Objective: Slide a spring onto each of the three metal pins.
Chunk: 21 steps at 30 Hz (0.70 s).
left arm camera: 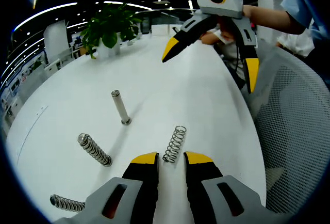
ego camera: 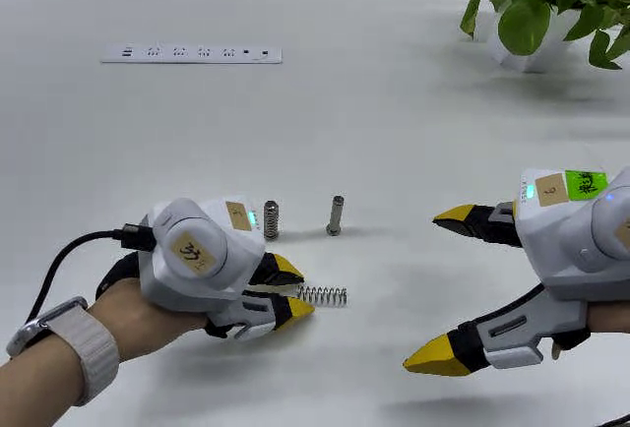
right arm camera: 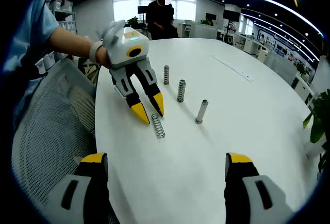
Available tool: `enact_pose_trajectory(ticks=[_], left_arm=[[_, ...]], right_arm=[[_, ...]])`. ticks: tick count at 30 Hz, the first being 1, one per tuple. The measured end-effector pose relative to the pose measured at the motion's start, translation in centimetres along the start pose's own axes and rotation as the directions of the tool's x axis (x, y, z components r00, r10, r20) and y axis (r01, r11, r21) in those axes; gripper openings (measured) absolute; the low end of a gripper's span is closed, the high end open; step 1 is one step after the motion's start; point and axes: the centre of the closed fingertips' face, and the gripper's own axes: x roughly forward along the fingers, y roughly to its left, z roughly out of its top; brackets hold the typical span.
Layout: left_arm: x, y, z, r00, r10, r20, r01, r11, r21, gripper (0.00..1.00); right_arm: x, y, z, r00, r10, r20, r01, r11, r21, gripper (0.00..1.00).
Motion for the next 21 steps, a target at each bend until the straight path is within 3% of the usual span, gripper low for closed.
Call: enact_pose_trajectory(ticks=[7, 12, 21], left_arm=[[0.28, 0.23, -0.32, 1.0, -0.004, -0.006, 0.004, 1.0, 0.014, 0.18], [0.44, 0.04, -0.21, 0.9997, -0.017, -0.02, 0.018, 0.998, 0.065, 0.15], [0.6, -0.21, -0.04, 0.9991, -0.027, -0.033, 0.03, 0.996, 0.08, 0.12]], right_arm=[[-0.33, 0.03, -0.1, 0.9999, -0.011, 0.005, 0.011, 1.0, 0.013, 0.95], [-0.51, -0.06, -0.34, 0.9998, -0.018, 0.007, 0.018, 1.0, 0.022, 0.95], [-0.48, -0.14, -0.53, 0.9998, -0.017, 0.009, 0.017, 0.999, 0.028, 0.95]])
